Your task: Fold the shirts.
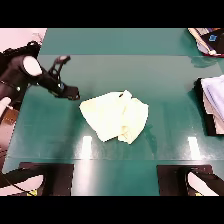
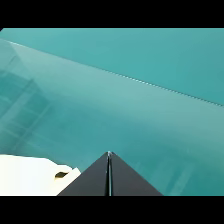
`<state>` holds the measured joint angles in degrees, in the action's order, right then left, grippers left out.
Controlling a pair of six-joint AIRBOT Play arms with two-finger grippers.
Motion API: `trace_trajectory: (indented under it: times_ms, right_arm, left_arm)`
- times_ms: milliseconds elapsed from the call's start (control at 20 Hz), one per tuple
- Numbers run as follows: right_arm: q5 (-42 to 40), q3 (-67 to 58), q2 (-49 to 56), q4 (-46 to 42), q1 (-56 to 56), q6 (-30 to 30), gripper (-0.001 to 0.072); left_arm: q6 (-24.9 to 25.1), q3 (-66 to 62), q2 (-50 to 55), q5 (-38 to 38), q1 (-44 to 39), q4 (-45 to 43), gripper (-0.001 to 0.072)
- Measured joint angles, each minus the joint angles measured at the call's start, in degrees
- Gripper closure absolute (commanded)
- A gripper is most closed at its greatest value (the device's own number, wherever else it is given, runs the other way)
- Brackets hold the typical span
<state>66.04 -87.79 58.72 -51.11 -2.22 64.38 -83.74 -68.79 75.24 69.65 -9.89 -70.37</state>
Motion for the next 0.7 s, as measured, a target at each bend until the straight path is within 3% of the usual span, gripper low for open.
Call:
trace_trajectory:
  times_ms: [250, 550, 600, 650, 700]
  right_arm:
    - [0.11, 0.00, 0.00, 0.00, 0.00, -0.02, 0.0696]
    - [0.13, 0.00, 0.00, 0.00, 0.00, -0.02, 0.0696]
    - [0.13, 0.00, 0.00, 0.00, 0.00, -0.02, 0.0696]
    - [0.13, 0.00, 0.00, 0.00, 0.00, -0.02, 0.0696]
    - [0.15, 0.00, 0.04, 0.00, 0.00, 0.00, 0.0696]
  left_arm:
    - [-0.22, 11.52, 1.38, -9.70, 2.01, 7.26, 0.0164]
    - [-0.35, 14.67, 4.46, -14.86, 2.43, 12.59, 0.0166]
    - [-0.35, 14.71, 4.70, -15.50, 2.47, 13.46, 0.0302]
    - [-0.35, 14.69, 4.94, -16.48, 2.47, 14.19, 0.0552]
    - [-0.33, 14.36, 5.05, -17.05, 2.51, 14.80, 0.0678]
